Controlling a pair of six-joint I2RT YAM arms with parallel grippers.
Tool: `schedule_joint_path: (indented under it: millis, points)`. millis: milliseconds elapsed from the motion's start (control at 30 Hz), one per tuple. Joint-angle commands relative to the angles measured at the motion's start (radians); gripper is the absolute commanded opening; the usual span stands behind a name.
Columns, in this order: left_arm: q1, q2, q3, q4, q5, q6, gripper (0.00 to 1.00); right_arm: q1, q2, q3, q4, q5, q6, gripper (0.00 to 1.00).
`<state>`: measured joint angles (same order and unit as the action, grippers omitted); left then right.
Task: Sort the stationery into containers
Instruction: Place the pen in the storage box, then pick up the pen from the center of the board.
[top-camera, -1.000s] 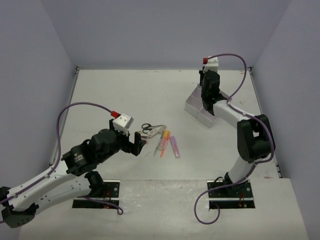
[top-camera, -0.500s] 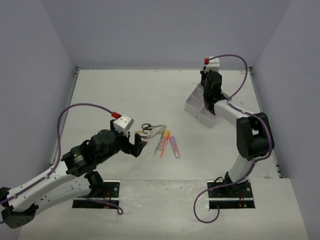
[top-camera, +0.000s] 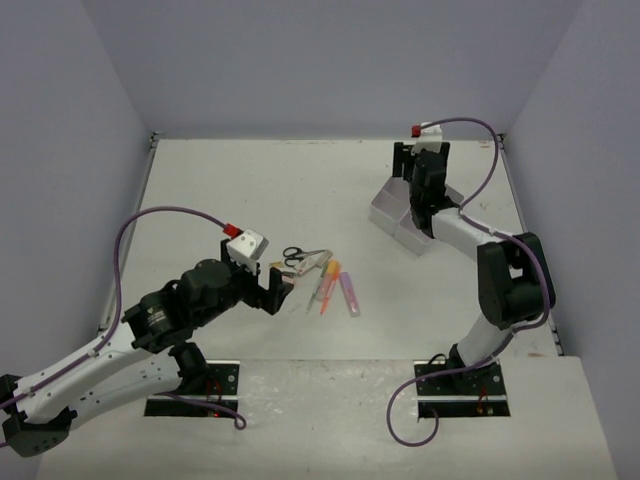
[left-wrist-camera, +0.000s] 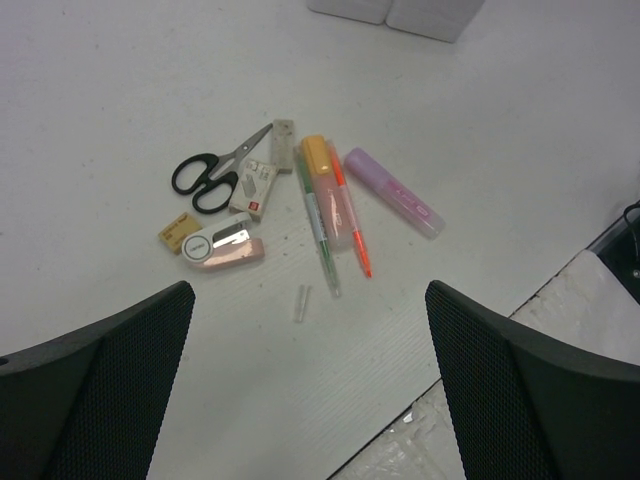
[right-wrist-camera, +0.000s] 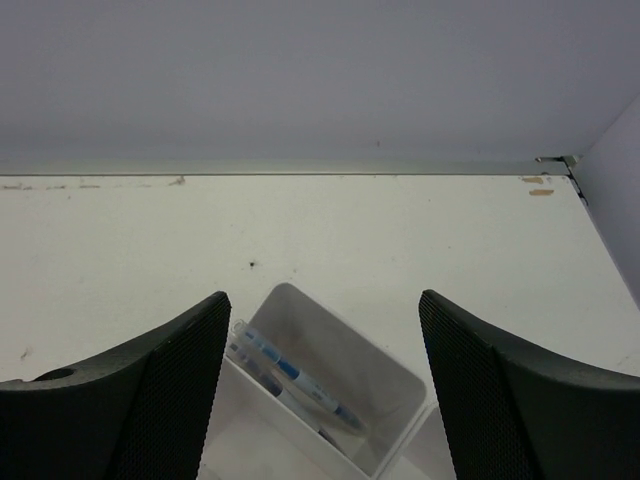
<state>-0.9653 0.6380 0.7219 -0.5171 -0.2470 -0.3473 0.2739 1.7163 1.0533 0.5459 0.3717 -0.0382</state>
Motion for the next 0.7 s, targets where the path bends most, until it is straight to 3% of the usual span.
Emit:
schedule_joint_path:
  millis: [0,33,167,233,367,533,667]
  points:
    - [0.012,-0.007,0.006,0.020,-0.084,0.003,1.00,0.025,-0.196,-0.002,-0.046,0.008,0.107,0.80]
    - [0.021,-0.004,0.008,0.017,-0.104,-0.005,1.00,0.031,-0.223,0.007,-0.072,0.046,0.128,0.81]
    - [0.128,0.025,0.031,-0.029,-0.214,-0.054,1.00,0.121,-0.309,0.150,-0.538,0.201,0.284,0.88]
    - [0.187,0.032,0.036,-0.035,-0.226,-0.066,1.00,0.189,-0.357,0.143,-0.637,0.309,0.317,0.96]
    - [0.243,-0.001,0.035,-0.033,-0.281,-0.091,1.00,0.325,-0.429,0.092,-0.826,0.390,0.444,0.99]
    - [0.246,-0.043,0.049,-0.049,-0.310,-0.093,1.00,0.380,-0.504,0.028,-0.973,0.291,0.646,0.99]
    - [0.244,-0.024,0.025,-0.048,-0.292,-0.030,1.00,0.380,-0.509,-0.066,-0.878,0.040,0.596,0.98]
